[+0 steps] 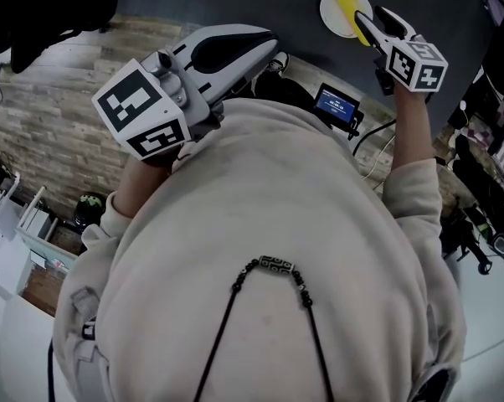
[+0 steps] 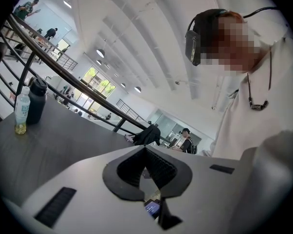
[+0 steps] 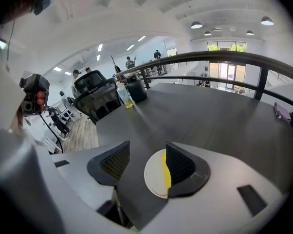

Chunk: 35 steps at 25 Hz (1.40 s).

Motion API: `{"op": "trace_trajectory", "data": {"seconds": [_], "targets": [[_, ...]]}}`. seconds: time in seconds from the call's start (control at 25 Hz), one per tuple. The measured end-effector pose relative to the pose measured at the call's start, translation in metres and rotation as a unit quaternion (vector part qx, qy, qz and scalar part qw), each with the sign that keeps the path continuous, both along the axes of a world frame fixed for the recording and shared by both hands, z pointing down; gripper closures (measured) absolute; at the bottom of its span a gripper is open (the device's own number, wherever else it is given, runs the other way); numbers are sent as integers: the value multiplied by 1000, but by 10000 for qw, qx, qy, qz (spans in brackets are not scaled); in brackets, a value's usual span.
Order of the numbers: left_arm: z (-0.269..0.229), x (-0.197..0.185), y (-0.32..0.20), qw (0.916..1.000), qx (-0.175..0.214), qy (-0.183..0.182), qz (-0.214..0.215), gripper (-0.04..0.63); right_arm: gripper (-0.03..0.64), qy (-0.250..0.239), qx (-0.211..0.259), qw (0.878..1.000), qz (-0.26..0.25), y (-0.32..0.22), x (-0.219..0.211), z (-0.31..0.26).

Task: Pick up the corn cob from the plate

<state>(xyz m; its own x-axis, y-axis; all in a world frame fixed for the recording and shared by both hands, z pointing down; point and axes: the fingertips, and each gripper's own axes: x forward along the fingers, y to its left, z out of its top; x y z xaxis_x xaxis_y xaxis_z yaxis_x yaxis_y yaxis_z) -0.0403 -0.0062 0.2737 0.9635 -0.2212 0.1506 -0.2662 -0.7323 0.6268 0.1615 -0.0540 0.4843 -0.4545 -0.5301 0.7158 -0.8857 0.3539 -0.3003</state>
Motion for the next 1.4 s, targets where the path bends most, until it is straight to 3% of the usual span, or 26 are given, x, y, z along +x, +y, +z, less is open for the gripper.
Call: {"op": "trace_trajectory", "data": {"seconds": [0.24, 0.52, 0.8, 1.12, 1.4], "targets": [[5, -9, -5, 9997, 42, -174, -168, 592, 391, 653, -572, 9952, -458, 9, 1, 56], [18, -20, -7, 9988, 70, -417, -252, 592, 391, 963, -1188, 9869, -517, 10, -1, 111], [21, -29, -12, 9986, 3, -398, -361, 592, 391, 1673, -1196, 9761, -698, -4, 3, 111], [26, -46, -25, 9984, -47, -369, -436, 592, 391, 1996, -1231, 9710, -467, -21, 15, 121], [26, -49, -27, 9979, -9, -405, -510, 592, 391, 2168, -1559, 9622, -539, -14, 27, 148]]}}
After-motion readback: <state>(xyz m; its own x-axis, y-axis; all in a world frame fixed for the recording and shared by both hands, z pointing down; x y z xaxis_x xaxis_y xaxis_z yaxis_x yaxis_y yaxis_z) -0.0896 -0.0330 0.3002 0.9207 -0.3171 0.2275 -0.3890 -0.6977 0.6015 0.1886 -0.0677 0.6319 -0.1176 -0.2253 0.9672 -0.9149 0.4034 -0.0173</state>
